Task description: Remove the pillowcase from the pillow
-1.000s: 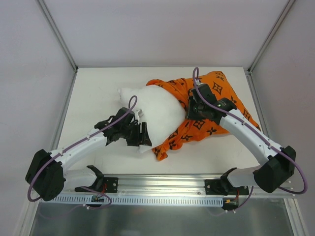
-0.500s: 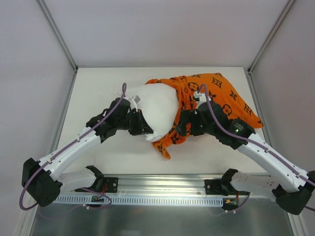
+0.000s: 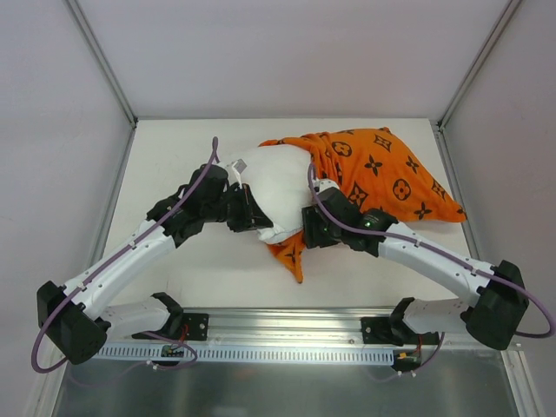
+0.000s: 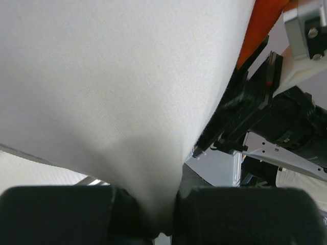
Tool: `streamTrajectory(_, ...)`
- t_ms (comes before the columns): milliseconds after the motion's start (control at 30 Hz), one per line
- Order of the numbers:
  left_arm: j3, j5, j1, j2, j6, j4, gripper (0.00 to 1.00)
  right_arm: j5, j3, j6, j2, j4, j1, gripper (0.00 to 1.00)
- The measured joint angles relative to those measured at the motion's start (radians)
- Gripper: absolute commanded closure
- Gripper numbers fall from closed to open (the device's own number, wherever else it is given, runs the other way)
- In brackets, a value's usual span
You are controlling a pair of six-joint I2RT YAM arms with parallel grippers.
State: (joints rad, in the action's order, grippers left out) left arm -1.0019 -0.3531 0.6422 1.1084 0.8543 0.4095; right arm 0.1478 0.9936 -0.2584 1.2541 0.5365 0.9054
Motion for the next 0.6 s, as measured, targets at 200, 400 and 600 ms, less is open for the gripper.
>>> streamTrajectory(200, -0.006, 0.023, -0.016, -0.015, -0.008, 0.041, 1.0, 0.028, -0.018, 0.015, -0.002, -0.054, -0.14, 0.99)
streamTrajectory(400, -0.071, -0.066, -0.314, -0.086, -0.061, 0.148, 1.0, 0.027, -0.018, 0.063, -0.061, -0.049, -0.352, 0.99)
streamTrajectory(600, -0.12, -0.172, -0.581, -0.134, -0.111, 0.24, 1.0, 0.01, -0.014, 0.098, -0.196, -0.042, -0.531, 0.99)
